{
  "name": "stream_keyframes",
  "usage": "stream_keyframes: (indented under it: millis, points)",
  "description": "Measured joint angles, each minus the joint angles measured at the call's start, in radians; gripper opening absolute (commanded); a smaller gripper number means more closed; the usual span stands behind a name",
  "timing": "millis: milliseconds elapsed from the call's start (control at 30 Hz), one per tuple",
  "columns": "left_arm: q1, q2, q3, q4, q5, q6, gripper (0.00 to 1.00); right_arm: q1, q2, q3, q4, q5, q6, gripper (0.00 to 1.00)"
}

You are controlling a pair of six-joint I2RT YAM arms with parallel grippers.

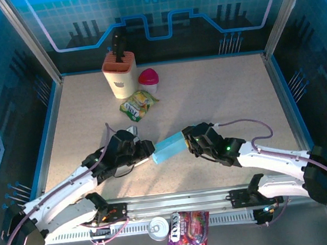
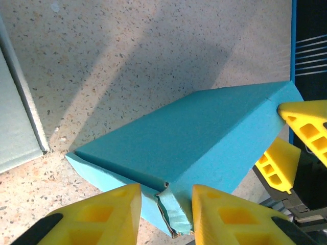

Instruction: Fold the paper box

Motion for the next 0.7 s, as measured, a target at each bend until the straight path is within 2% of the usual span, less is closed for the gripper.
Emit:
stream_keyframes:
  millis: [200, 367, 467, 567, 700]
  points:
    - [-0.003, 0.0, 0.0, -0.006, -0.003, 0.058, 0.39, 0.0, 0.008, 0.0, 0.003, 0.004, 0.0, 0.38]
    - [-0.008, -0.074, 0.009, -0.082, -0.029, 0.138, 0.34, 0.0, 0.008, 0.001, 0.003, 0.004, 0.0, 0.38]
    - [-0.008, -0.058, 0.039, -0.113, -0.031, 0.18, 0.38, 0.0, 0.008, 0.001, 0.003, 0.004, 0.0, 0.38]
    - [-0.01, -0.028, 0.043, -0.113, -0.03, 0.175, 0.39, 0.0, 0.008, 0.001, 0.003, 0.004, 0.0, 0.37]
    - [-0.02, -0.027, 0.027, -0.085, -0.031, 0.096, 0.39, 0.0, 0.008, 0.001, 0.003, 0.004, 0.0, 0.38]
